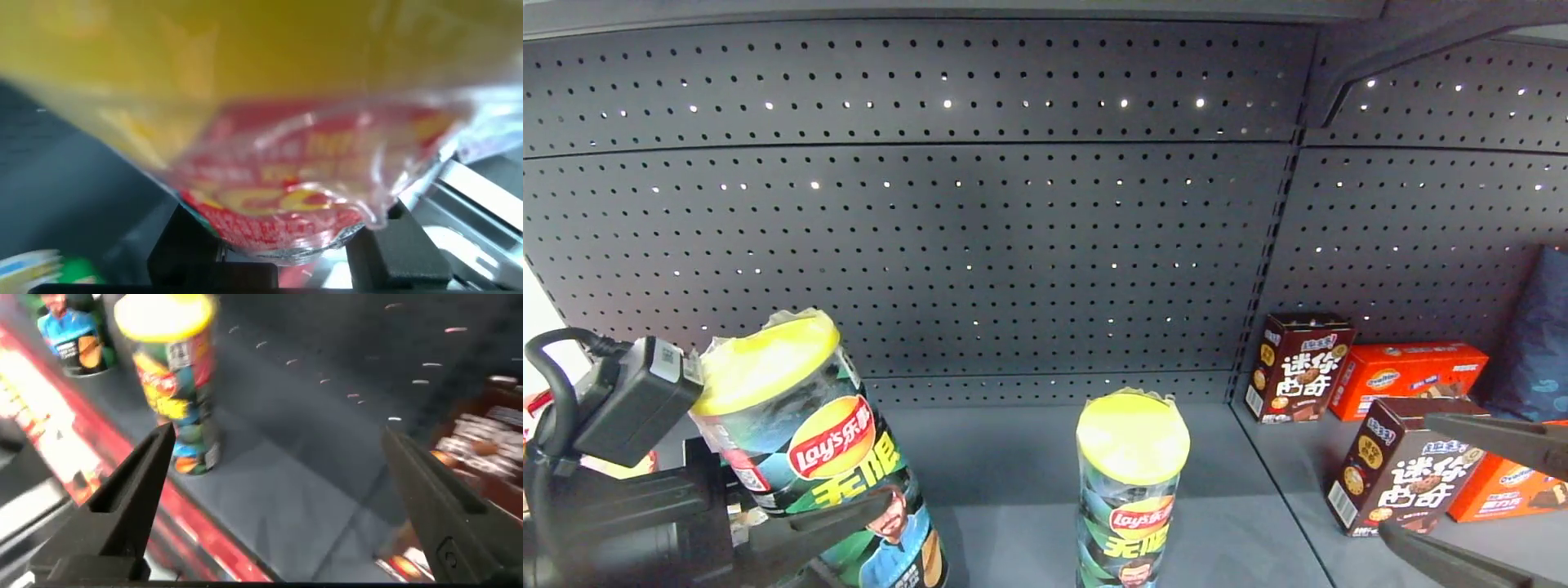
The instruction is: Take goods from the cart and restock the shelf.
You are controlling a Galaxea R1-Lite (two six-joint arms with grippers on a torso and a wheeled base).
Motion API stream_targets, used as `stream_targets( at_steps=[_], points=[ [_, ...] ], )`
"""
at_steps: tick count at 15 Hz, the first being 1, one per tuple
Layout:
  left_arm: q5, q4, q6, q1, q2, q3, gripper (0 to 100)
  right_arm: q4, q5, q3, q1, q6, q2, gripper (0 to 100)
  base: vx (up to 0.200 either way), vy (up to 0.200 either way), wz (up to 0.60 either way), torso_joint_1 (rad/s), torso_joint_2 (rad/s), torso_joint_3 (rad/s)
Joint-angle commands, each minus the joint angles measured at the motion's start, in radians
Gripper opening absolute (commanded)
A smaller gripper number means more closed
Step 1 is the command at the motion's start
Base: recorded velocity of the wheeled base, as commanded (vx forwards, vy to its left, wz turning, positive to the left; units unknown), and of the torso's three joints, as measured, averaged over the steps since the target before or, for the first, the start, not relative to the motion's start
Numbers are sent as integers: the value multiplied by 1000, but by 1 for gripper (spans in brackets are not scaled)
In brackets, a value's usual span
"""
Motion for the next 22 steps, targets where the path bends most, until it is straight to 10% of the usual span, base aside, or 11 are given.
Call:
stream_targets(
  at_steps=[1, 8, 14, 18, 22],
  points=[
    [8, 4, 2, -3, 25, -45, 0, 7, -26, 9, 3, 33, -103, 100, 0, 0, 0, 0, 0, 0],
    [3, 7, 7, -41, 209, -218, 0, 5, -111, 84, -157, 32, -229, 100, 0, 0, 0, 0, 0, 0],
    [11, -2, 11, -38, 311, -347, 0, -39, -389, 299, -242, 41, -445, 100, 0, 0, 0, 0, 0, 0],
    [106, -28, 21, -32, 403, -436, 0, -38, -388, 415, -367, 35, -583, 100, 0, 0, 0, 0, 0, 0],
    [51, 159, 48, -49, 418, -532, 0, -35, -389, 478, -473, 32, -683, 100, 0, 0, 0, 0, 0, 0]
  ],
)
